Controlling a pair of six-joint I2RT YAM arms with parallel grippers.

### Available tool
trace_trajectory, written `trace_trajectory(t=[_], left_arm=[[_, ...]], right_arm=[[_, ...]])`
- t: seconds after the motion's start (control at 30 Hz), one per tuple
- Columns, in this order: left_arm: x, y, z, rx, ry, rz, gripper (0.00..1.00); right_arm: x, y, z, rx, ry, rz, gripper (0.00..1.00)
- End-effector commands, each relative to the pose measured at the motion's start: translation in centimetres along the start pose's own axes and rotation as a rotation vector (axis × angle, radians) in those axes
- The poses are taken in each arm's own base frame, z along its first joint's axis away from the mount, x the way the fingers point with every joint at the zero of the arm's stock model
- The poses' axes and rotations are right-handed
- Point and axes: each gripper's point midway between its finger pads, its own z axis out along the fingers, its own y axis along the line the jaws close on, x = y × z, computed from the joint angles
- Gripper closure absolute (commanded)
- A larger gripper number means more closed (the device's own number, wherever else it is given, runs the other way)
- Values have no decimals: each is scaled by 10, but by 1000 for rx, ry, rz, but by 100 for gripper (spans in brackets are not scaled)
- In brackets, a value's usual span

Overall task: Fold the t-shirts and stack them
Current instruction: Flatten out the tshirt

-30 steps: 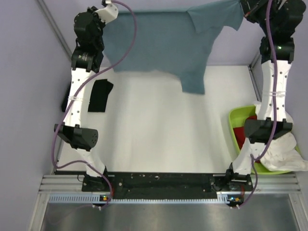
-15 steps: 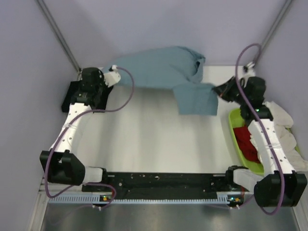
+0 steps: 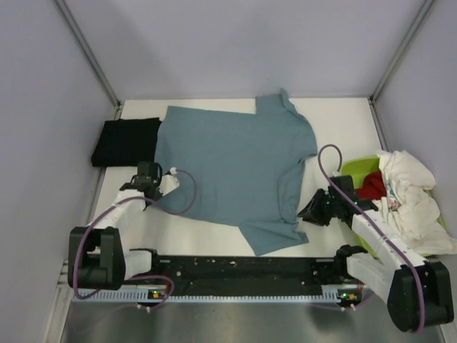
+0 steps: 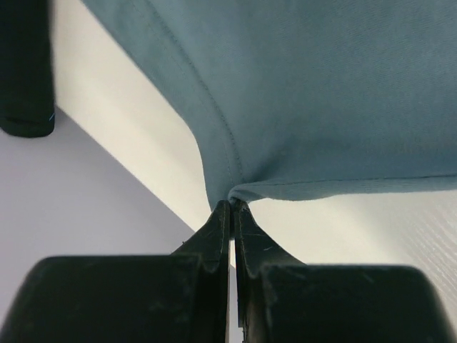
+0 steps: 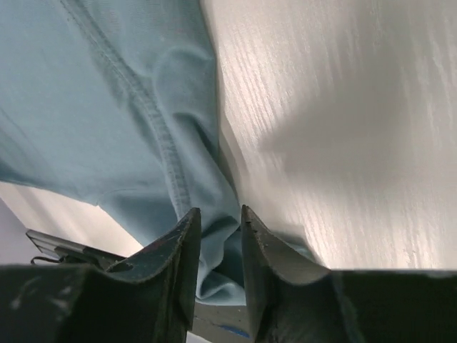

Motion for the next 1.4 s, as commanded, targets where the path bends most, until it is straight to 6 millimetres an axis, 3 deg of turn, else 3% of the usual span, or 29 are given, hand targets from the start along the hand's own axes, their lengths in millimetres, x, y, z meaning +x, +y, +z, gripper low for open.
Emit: trace_trajectory(t=[0.0,0.03,0.13,0.23,0.33,0.4,0.43,0.5,0.6,0.63,0.73,0.87,0.97,1.13,1.23,1.3,1.37], left_arm=[[-5,23,-15,-105,-52,-87,100],[-6,21,-17,-91,-59,-93,100],[-7,14,-24,-56,-83,-107,100],[-5,11,-25,-59,-89,-116,100],[-5,12,-25,-65,-87,-134,100],[-6,14,-26,-69,-87,-155,100],[-7,14,-26,-64,-90,-161,100],[-9,13,-26,-57,-99,-169,100],[-10,10,-25,-50,-106,-173,100],[-10,9,-24,-47,-105,-174,100],[-8,6,-22,-41,-96,-171,100],[-7,4,-20,-38,-93,-167,100],[-6,3,-17,-35,-80,-160,100],[-6,4,-16,-30,-69,-155,100],[-7,4,-20,-25,-81,-152,100],[-7,4,-21,-20,-85,-152,100],[-8,1,-23,-8,-95,-156,100]], right_arm=[[-13,5,-18,19,-84,-3,66],[-14,4,-22,36,-88,-15,59],[-12,7,-41,72,-100,-98,52],[-11,32,-53,71,-128,-259,46],[-48,77,-61,169,-269,-536,44],[-68,103,-49,261,-293,-710,44],[-68,121,-36,271,-261,-809,46],[-62,142,-3,272,-156,-965,65],[-54,151,49,276,-22,-1095,89],[-53,156,56,259,-4,-1117,97],[-59,134,82,376,35,-1140,100],[-78,91,83,544,20,-1064,100],[-103,53,67,650,-22,-899,100],[-152,-19,21,792,-129,-563,100],[-177,-30,-12,835,-250,-464,100],[-194,-26,-38,829,-346,-419,100],[-204,-3,-62,751,-426,-442,100]])
